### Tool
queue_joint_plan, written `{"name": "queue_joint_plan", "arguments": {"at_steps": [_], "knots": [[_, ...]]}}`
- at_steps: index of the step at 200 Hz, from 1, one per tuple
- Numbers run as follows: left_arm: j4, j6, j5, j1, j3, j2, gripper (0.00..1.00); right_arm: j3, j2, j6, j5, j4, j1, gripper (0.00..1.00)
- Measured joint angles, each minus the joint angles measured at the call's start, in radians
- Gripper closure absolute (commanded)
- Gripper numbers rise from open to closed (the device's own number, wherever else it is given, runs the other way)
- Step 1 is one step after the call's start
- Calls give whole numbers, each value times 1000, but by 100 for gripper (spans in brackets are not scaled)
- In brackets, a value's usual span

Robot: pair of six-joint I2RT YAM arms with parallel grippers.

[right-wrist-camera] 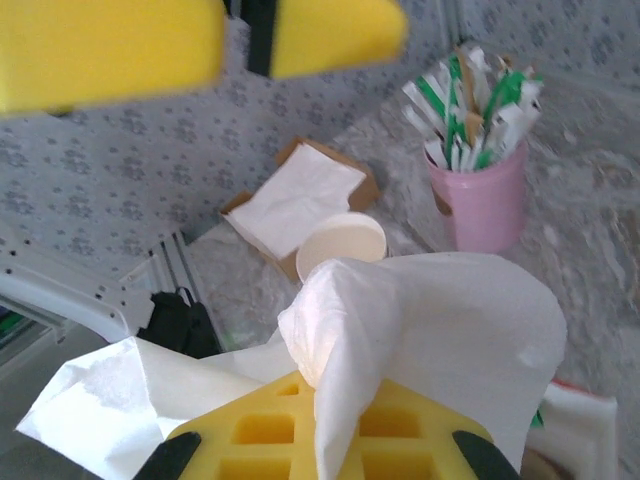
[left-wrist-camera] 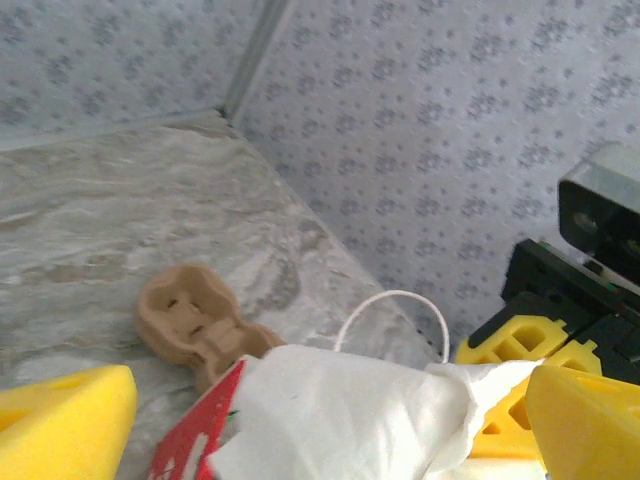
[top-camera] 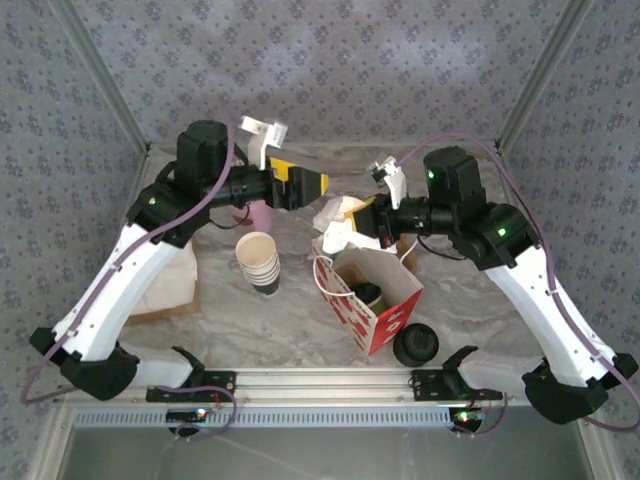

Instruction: Pack the takeout coffee

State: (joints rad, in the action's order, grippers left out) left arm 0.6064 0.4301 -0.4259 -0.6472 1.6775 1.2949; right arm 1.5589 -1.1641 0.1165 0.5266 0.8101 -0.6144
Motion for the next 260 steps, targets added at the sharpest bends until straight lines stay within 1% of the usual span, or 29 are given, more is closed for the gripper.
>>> {"name": "queue_joint_plan", "arguments": {"at_steps": [39, 85, 145, 193, 235, 260], "knots": [[-7, 1, 127, 0, -104, -94, 1, -18, 14, 40, -106, 90, -19, 100], [-8, 6, 195, 0, -196, -124, 1, -48, -30, 96, -182, 145, -31, 100], [-10, 9, 218, 0, -246, -125, 0, -59, -117, 128, -260, 175, -60, 100], [-13, 9, 224, 0, -259, -126, 1, -64, -140, 135, -299, 179, -119, 100], [-13, 9, 233, 0, -259, -126, 1, -64, -151, 146, -352, 197, -142, 100], [-13, 9, 233, 0, -259, -126, 0, -64, -150, 148, -361, 196, -166, 100]]}}
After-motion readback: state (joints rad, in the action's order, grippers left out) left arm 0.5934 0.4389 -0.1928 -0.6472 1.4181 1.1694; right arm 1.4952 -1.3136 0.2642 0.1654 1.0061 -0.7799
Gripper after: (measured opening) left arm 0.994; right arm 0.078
